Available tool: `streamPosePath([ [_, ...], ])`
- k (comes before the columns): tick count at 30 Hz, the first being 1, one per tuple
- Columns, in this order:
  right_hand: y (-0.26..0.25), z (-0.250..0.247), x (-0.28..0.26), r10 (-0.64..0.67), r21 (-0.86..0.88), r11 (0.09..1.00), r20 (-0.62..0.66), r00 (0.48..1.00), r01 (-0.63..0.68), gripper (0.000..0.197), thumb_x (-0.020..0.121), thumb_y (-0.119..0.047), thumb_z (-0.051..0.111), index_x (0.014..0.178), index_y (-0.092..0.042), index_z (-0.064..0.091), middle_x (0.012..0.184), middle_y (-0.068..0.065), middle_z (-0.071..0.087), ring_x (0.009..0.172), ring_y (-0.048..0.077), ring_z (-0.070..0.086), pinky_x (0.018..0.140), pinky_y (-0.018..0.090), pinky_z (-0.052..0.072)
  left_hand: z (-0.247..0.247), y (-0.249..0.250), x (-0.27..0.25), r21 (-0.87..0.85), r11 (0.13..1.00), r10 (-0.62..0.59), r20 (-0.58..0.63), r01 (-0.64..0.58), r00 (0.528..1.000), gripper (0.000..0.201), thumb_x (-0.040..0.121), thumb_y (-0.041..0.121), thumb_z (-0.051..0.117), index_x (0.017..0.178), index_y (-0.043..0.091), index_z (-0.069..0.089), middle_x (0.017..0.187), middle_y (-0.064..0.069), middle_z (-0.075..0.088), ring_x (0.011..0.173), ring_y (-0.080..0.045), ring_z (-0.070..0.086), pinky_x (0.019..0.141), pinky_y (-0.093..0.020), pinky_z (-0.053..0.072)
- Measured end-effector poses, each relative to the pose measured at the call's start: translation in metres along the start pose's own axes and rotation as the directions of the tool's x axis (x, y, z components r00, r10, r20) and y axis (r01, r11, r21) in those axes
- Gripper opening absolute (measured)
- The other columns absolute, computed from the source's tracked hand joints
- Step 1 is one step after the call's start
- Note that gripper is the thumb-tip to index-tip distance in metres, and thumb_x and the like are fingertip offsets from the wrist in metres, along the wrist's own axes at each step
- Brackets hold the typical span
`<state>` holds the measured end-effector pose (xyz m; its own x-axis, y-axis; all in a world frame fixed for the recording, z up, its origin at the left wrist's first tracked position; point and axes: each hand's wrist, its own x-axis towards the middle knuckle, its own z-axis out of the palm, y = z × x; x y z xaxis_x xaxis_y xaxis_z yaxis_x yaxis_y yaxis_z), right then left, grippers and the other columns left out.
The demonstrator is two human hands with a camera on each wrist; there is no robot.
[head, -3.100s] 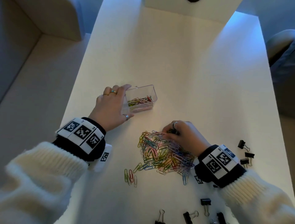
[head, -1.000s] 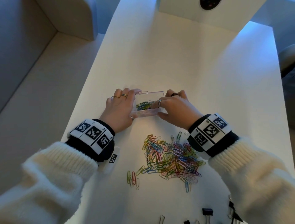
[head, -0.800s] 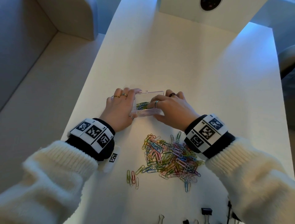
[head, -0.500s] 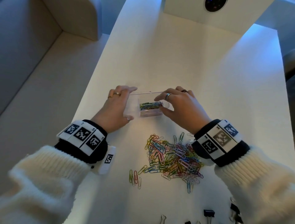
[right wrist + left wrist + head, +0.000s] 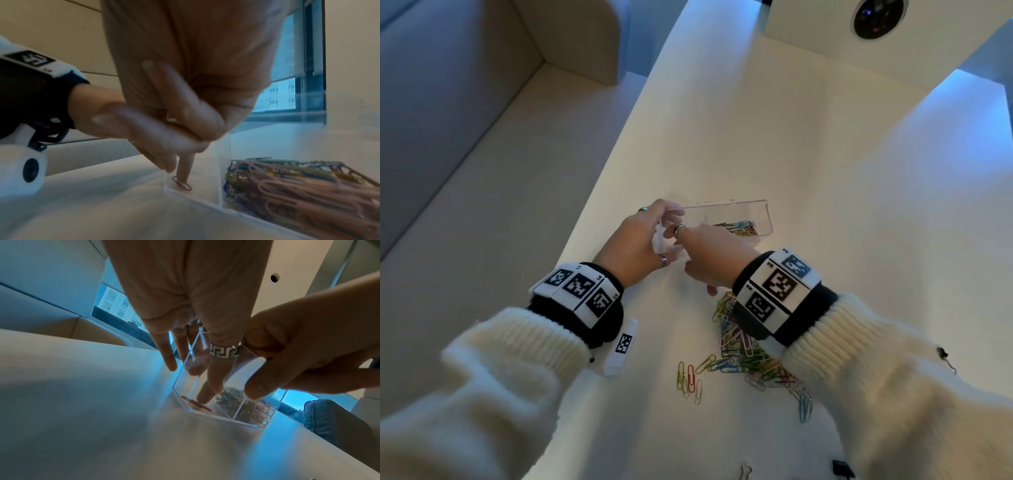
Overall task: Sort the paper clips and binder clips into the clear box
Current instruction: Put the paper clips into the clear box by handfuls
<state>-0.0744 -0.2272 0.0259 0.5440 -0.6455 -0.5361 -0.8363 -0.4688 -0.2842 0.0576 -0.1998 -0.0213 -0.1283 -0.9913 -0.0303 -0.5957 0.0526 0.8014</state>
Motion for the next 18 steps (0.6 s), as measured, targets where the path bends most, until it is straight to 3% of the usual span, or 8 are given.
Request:
streamPosePath([
  [3, -0.0043, -0.0012, 0.0046, 0.043, 0.021, 0.999, 0.027, 0.999, -0.043, 0.047, 0.084, 0.002, 0.049, 0.128, -0.012, 0.041, 0.117, 0.011, 0.057, 0.076, 0.029, 0.063, 0.075, 0.040, 0.055, -0.0010, 0.0001, -0.0007, -0.033, 0.999, -0.015, 0.003, 0.015, 1.000, 0.051, 0.071, 0.008, 0.075, 0.116, 0.009, 0.051, 0.110, -0.005, 0.061, 0.100, -0.014, 0.056, 0.090, -0.020, 0.042],
  [5, -0.0063, -0.0025, 0.0042, 0.064, 0.023, 0.998, 0.021, 0.998, -0.065, 0.045, 0.086, 0.000, 0.046, 0.128, -0.013, 0.042, 0.117, 0.012, 0.056, 0.088, 0.031, 0.064, 0.078, 0.040, 0.054, -0.0011, -0.0003, -0.0008, -0.047, 0.999, -0.019, 0.008, 0.019, 1.000, 0.051, 0.071, 0.008, 0.075, 0.116, 0.010, 0.051, 0.111, -0.005, 0.061, 0.102, -0.014, 0.056, 0.092, -0.025, 0.042],
  [11, -0.0094, -0.0065, 0.0011, 0.075, 0.004, 0.997, 0.063, 0.995, -0.075, 0.042, 0.089, -0.001, 0.039, 0.129, -0.014, 0.044, 0.120, 0.013, 0.053, 0.099, 0.031, 0.061, 0.075, 0.035, 0.047, -0.0005, -0.0032, 0.0010, -0.068, 0.998, -0.007, 0.025, 0.008, 1.000, 0.051, 0.071, 0.007, 0.075, 0.116, 0.007, 0.051, 0.110, -0.004, 0.060, 0.099, -0.006, 0.052, 0.083, 0.000, 0.034],
  [18, -0.0091, -0.0053, 0.0026, 0.100, -0.071, 0.993, 0.046, 0.994, -0.096, 0.040, 0.088, -0.002, 0.040, 0.127, -0.011, 0.048, 0.119, 0.014, 0.053, 0.104, 0.031, 0.057, 0.075, 0.034, 0.043, -0.0006, -0.0038, 0.0011, -0.078, 0.997, -0.001, 0.036, 0.004, 0.999, 0.051, 0.071, 0.011, 0.075, 0.115, 0.008, 0.050, 0.109, -0.001, 0.058, 0.098, -0.006, 0.051, 0.082, 0.002, 0.033],
])
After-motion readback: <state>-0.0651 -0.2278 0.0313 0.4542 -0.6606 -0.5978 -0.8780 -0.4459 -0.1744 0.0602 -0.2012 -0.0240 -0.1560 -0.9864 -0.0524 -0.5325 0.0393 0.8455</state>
